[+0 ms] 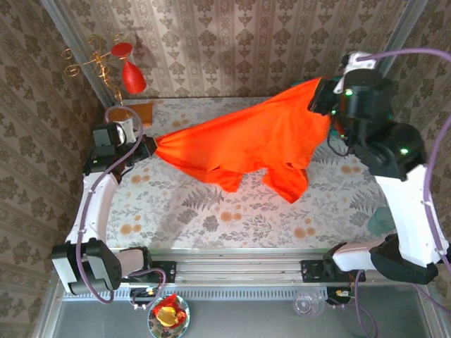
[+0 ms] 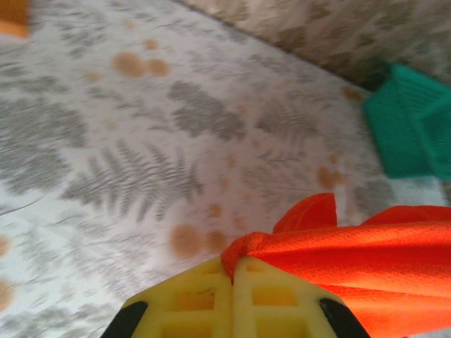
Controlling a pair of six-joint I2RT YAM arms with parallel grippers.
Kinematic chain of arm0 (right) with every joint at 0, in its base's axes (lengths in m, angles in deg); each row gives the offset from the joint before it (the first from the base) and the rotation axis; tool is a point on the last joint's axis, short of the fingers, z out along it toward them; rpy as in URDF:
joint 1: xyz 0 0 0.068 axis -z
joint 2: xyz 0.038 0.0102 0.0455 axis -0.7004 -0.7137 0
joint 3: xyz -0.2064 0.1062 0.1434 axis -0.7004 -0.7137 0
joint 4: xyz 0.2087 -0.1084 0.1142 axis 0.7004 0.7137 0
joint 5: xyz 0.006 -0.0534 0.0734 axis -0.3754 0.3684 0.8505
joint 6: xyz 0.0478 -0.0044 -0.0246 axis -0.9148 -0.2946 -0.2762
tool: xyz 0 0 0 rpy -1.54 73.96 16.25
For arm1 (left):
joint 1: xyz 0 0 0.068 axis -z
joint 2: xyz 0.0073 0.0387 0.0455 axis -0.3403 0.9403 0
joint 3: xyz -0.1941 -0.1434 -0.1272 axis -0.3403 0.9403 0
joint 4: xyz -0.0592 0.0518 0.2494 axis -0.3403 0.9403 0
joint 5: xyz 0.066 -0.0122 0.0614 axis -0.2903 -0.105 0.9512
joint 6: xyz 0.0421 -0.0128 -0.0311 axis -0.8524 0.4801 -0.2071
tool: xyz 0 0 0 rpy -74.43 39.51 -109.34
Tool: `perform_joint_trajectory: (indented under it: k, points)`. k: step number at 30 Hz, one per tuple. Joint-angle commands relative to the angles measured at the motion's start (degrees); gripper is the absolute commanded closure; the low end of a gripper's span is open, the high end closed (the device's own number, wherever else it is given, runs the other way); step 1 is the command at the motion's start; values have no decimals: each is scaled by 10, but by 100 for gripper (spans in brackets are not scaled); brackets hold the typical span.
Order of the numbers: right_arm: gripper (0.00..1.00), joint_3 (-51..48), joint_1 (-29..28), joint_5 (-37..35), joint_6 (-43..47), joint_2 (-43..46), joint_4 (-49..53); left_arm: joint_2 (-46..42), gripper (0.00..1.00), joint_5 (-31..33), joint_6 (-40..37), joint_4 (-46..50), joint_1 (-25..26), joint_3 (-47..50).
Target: Fold the inside-out t-shirt
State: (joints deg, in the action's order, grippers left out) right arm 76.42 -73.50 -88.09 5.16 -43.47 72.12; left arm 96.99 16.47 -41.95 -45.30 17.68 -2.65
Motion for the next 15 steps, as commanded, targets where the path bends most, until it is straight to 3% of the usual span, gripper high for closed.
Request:
perform_joint_trajectory:
  k: [1, 6, 12, 15]
  points:
    - [100, 80, 5, -76, 82, -9, -8, 3, 100, -50, 42, -81, 14, 9]
    - [100, 49, 5, -71, 78, -3, -48, 27, 100, -114, 83, -146, 17, -42]
    - [100, -90, 5, -27, 15, 14, -78, 44, 100, -149, 99, -85, -81, -327]
    - [100, -108, 14, -24, 13, 26, -85, 67, 100, -142, 79, -26, -82, -404]
